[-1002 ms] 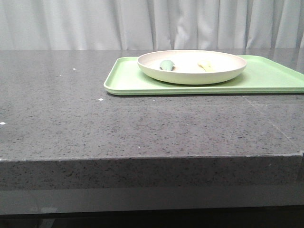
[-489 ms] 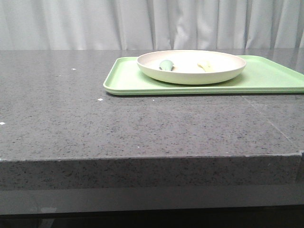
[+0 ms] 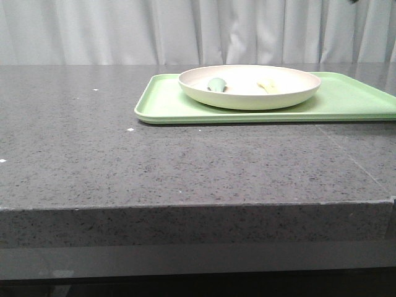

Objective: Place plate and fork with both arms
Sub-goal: 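Lower the right gripper over the yellow fork on the plate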

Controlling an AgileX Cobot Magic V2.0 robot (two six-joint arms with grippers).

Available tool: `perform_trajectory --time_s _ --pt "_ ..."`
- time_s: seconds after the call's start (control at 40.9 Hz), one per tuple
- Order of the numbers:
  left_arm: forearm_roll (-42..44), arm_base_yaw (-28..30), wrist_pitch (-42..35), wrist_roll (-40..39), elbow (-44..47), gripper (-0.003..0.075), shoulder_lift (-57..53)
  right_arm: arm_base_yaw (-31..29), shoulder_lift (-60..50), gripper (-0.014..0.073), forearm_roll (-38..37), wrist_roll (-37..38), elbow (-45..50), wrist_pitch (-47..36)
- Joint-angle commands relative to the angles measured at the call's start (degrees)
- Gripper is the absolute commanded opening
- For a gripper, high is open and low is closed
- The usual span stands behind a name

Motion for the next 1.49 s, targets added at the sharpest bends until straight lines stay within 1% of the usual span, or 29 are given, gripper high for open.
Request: perform_trajectory --time_s 0.0,0.269,0.464,0.66,1.002,1.051,1.124,1.271,1.418,1.467 --pt "-0.1 0.1 -4.5 0.0 -1.5 -0.0018 0.4 1.7 5.1 0.0487 0.2 -0.4 -7.3 -0.3" --pt "-0.1 0.1 -4.5 0.0 -1.5 -0.0018 0.4 3.8 22.7 0.0487 1.4 0.9 -23.8 9.2" --pt "-0.1 0.1 -4.5 0.0 -1.5 -0.0018 0.4 3.8 31.0 0.0487 1.6 2.4 -31.8 14.0" --pt "-0.1 0.1 -4.5 0.0 -1.5 -0.0018 0.4 3.8 34.8 0.0487 1.6 2.4 -34.3 14.1" --pt "-0.1 0.1 -4.5 0.0 -1.5 -0.0018 0.4 3.7 35.5 0.0479 1.6 2.4 -34.3 14.2" --pt "-0.1 0.1 -4.5 0.0 -1.5 -0.0018 0.4 3.7 35.5 0.0461 1.6 2.4 -34.3 14.5" --pt "-0.1 0.1 -4.5 0.0 -1.5 -0.0018 0.4 3.7 35.5 0.0412 1.6 2.4 -34.3 15.2" --pt "-0.1 0.1 -4.5 0.0 -1.5 -0.0018 0.4 3.7 35.5 0.0283 1.6 2.4 -34.3 16.2" --pt "-0.1 0.1 -4.5 0.0 -1.5 -0.0018 0.4 3.7 35.5 0.0134 1.6 2.4 -34.3 16.5" --pt "-0.1 0.1 -4.5 0.0 -1.5 -0.0018 0.4 3.7 35.5 0.01 1.6 2.4 -34.3 16.5"
